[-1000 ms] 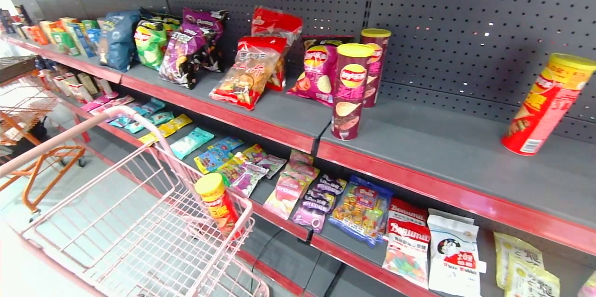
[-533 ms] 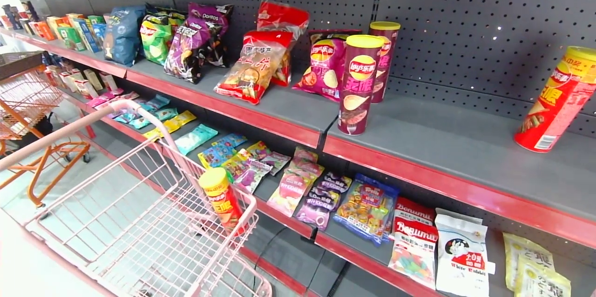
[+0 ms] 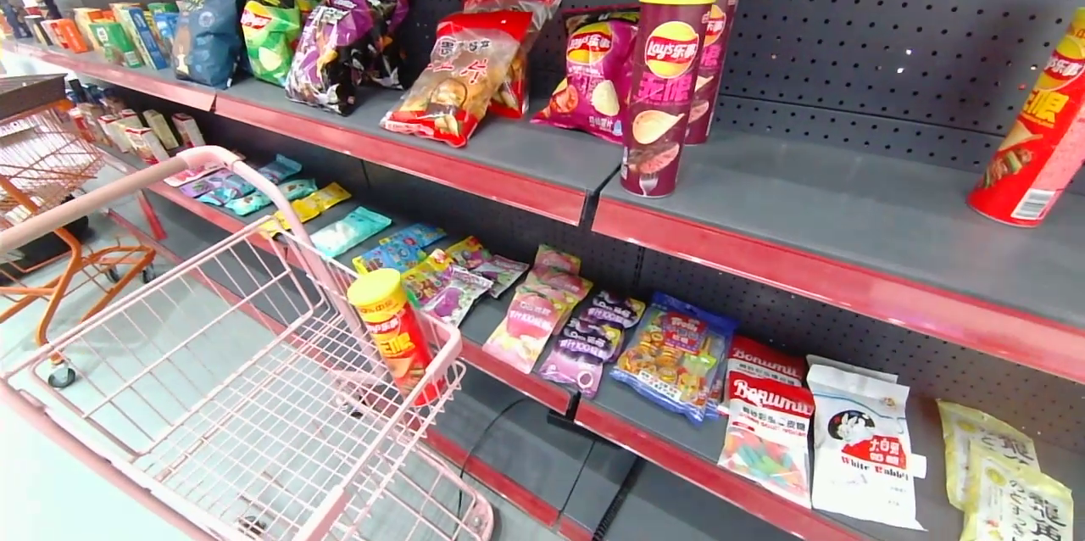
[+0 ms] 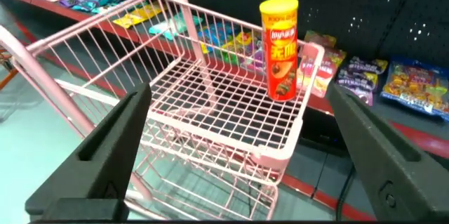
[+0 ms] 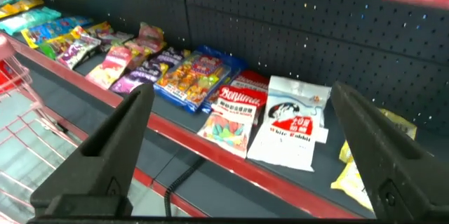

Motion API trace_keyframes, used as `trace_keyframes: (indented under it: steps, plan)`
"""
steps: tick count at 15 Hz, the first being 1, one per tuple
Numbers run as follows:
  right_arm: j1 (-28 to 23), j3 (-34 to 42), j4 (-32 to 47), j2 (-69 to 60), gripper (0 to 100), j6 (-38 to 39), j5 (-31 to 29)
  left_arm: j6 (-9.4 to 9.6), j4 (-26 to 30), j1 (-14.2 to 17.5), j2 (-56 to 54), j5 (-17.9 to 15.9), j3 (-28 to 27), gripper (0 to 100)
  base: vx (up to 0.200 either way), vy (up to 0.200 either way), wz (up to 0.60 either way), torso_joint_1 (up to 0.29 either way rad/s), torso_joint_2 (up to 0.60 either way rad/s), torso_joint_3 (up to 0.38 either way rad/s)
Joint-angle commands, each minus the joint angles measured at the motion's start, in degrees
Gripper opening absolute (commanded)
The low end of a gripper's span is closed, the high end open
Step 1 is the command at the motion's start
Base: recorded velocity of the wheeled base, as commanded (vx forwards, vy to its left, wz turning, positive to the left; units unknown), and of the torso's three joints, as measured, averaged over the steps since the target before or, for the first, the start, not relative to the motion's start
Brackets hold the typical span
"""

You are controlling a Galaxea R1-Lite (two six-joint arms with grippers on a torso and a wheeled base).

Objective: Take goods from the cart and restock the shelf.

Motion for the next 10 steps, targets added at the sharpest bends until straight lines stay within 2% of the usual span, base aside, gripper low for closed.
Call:
trace_keyframes:
  steps: [1,5,8,9,10]
  plan:
    - [0.0,0.0,0.0,0.1,100,0.0,0.0,-0.04,0.0,0.0,0.2,0.0,0.0,100,0.0,0.0,0.0,-0.163,0.52,0.349]
    - [0.0,0.0,0.0,0.1,100,0.0,0.0,-0.21,0.0,-0.1,0.2,0.0,-0.1,100,0.0,0.0,0.0,-0.156,0.51,0.354]
    - [0.0,0.0,0.0,0.1,100,0.0,-0.1,0.05,-0.1,0.0,0.0,0.0,-0.3,100,0.0,0.0,0.0,-0.051,0.2,0.141]
    - [0.0,0.0,0.0,0.1,100,0.0,-0.1,-0.74,0.0,-0.6,6.9,0.3,-9.6,100,0.0,0.0,0.0,-0.022,0.06,0.041]
    - [0.0,0.0,0.0,0.1,100,0.0,-0.1,-6.37,-0.3,-0.9,20.5,0.7,-21.3,100,0.0,0.0,0.0,0.0,0.0,0.0]
